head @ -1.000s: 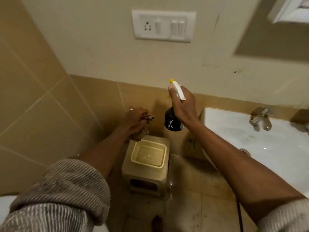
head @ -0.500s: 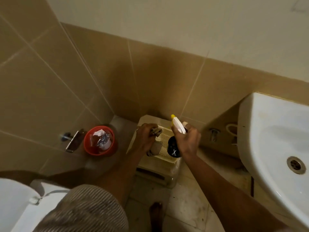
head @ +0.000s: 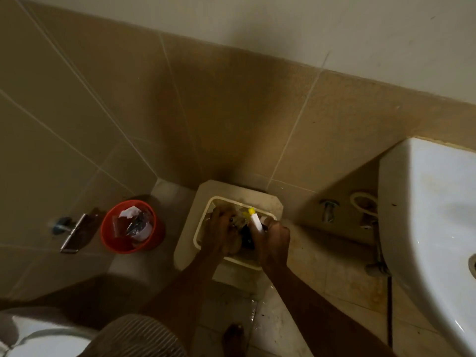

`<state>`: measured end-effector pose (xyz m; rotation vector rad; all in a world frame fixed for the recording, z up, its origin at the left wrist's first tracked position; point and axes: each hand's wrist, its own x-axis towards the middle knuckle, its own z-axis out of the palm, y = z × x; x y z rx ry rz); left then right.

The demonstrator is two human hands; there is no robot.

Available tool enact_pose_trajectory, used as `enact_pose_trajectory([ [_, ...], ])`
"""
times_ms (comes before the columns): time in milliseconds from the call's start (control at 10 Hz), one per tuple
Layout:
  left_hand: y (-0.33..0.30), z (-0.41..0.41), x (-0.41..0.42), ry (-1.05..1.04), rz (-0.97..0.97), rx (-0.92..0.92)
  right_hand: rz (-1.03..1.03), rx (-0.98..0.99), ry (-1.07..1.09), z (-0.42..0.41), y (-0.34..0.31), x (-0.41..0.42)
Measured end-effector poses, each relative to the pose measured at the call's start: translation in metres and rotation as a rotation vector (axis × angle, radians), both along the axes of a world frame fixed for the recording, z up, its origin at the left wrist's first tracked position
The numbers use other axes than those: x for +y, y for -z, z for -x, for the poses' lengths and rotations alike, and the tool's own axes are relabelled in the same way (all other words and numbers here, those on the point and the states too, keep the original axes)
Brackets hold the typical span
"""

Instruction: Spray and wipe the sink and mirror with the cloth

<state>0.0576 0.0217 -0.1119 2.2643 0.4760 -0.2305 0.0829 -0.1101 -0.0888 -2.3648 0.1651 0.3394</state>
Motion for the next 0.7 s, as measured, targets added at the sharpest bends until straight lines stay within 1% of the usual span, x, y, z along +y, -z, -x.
enact_pose_trajectory([
  [100,0.009,-0.007,-0.004,0.151,-0.172,0.132,0.056,0.002,-0.039,0.001,0.003,0.009],
  [200,0.005,-0.008,-0.004,0.216,-0.272,0.175,0.095,0.001,-0.048,0.002,0.002,0.012],
  [300,-0.017,-0.010,0.009,0.250,-0.411,0.097,0.056,0.030,-0.001,0.001,-0.017,0.011],
  [400,-0.045,-0.012,0.017,0.217,-0.515,-0.035,0.020,-0.034,-0.004,-0.004,-0.043,0.008],
  [500,-0.105,-0.019,0.031,0.124,-0.649,-0.205,-0.018,-0.241,-0.114,-0.025,-0.104,0.012],
  [600,-0.157,-0.032,0.041,0.041,-0.753,-0.370,-0.002,-0.391,-0.202,-0.050,-0.159,0.021],
  [700,-0.257,-0.043,0.048,0.023,-0.827,-0.451,0.047,-0.566,-0.367,-0.073,-0.254,0.026],
])
